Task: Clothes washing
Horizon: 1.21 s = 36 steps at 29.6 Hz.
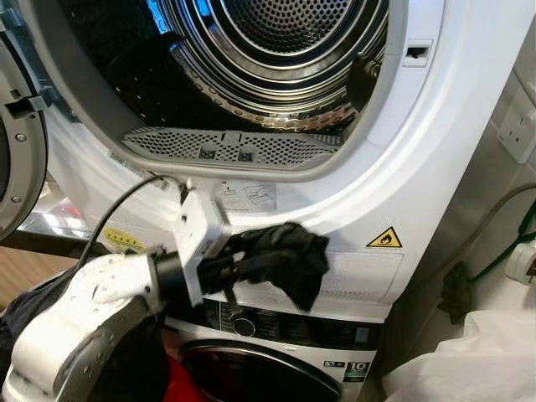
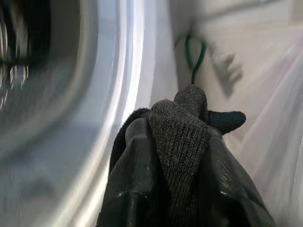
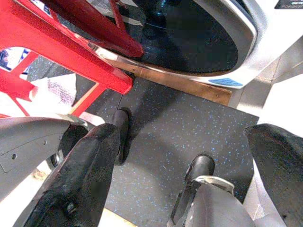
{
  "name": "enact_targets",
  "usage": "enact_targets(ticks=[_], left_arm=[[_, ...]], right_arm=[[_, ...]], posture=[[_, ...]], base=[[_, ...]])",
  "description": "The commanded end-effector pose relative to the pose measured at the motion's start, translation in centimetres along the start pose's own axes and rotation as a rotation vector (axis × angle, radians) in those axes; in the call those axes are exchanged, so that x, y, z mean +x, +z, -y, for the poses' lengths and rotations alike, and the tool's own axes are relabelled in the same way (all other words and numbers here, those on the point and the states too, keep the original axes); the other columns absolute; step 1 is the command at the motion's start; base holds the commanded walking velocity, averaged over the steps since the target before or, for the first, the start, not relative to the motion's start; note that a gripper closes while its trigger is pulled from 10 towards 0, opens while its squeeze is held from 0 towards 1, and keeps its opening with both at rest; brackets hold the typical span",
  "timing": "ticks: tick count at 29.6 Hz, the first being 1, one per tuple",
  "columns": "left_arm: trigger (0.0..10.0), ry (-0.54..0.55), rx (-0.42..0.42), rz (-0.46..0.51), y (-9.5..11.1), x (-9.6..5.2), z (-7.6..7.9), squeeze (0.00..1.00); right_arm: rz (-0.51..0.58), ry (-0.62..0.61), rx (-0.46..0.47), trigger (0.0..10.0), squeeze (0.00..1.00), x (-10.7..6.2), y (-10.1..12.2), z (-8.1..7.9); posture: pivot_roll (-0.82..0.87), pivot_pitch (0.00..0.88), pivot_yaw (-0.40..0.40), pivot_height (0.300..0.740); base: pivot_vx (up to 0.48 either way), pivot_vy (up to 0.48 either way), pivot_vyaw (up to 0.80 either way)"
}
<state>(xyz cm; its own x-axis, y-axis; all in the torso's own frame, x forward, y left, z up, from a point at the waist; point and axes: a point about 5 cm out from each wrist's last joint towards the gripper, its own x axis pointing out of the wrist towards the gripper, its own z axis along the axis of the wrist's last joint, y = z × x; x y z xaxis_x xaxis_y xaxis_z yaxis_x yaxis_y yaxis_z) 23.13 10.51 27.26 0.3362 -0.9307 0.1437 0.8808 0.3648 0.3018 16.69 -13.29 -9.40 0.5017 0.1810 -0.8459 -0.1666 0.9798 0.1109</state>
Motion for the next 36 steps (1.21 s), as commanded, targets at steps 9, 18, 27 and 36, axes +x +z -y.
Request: enact_targets(ticks=[9, 18, 27, 36], left_arm=[[0.0, 0.233, 0.322, 0.196, 5.6, 1.1, -4.9, 0.0], [10.0, 0.583, 0.476, 0.252, 6.3, 0.2, -10.7, 0.0], [10.0, 0.698, 0.495, 0.209, 4.4, -0.3, -16.1, 0.0], [10.0, 0.835, 0.413, 0.104, 4.8, -0.6, -20.5, 0.0]], right_arm=[[0.028, 0.003, 0.008, 10.0, 0.0, 0.2, 0.9, -0.5], [0.035, -0.004, 0.018, 10.0, 0.0, 0.2, 1.1, -0.5], [0.037, -0.024, 0.046, 10.0, 0.0, 0.2, 0.8, -0.2], [0.02, -0.049, 0.076, 10.0, 0.0, -0.1, -0.5, 0.2]], posture=[[0.14, 0.0, 0.077, 0.74], [0.12, 0.0, 0.085, 0.74], [0.09, 0.0, 0.102, 0.74], [0.04, 0.0, 0.115, 0.74]], base=[[0.0, 0.0, 0.0], [0.0, 0.0, 0.0], [0.0, 0.0, 0.0], [0.0, 0.0, 0.0]])
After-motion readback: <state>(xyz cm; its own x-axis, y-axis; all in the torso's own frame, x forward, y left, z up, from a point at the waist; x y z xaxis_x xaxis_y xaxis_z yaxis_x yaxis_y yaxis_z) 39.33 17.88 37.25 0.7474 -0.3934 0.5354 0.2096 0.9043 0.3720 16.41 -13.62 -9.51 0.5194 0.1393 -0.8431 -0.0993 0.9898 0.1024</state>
